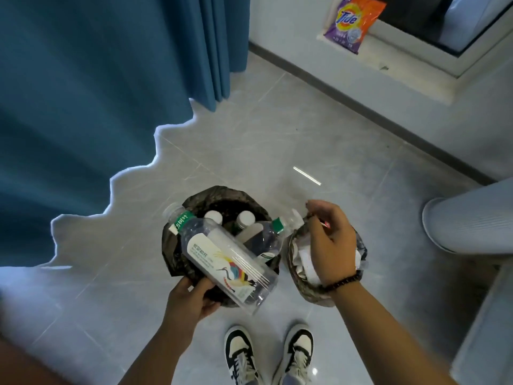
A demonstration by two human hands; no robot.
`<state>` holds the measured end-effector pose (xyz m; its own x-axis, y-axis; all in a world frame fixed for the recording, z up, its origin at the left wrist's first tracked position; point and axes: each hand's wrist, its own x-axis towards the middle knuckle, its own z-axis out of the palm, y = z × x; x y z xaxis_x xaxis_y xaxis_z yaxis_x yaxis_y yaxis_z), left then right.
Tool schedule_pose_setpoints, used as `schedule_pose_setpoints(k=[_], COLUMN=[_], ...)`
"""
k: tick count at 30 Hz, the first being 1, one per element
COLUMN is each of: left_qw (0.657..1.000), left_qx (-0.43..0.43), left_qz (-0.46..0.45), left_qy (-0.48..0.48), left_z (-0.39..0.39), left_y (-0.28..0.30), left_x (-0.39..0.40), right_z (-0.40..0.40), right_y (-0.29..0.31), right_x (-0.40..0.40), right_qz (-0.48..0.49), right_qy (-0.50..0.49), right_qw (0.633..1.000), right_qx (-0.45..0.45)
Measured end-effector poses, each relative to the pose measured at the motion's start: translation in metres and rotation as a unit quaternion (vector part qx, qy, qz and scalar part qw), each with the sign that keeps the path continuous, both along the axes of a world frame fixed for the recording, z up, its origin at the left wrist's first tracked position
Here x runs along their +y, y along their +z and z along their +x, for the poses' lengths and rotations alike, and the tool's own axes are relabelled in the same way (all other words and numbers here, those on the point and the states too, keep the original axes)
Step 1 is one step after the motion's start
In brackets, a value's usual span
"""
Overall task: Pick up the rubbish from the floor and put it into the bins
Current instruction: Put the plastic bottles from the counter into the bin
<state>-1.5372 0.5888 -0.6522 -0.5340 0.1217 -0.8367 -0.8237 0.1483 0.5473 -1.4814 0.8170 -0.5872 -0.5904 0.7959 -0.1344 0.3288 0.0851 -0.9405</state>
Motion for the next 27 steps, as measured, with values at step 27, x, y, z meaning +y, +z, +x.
schedule_pose_setpoints(k=[27], left_qw=[0.989], left_qx=[-0.004], left_qz=[0.006], left_qy=[0.146], left_z=[0.009], left_y=[-0.159], left_x=[0.136], right_z=[0.138], right_y=[-0.332], right_x=[0.061], right_qz=[-0.517], right_qy=[-0.464], right_qw=[0.711], right_qx=[-0.111])
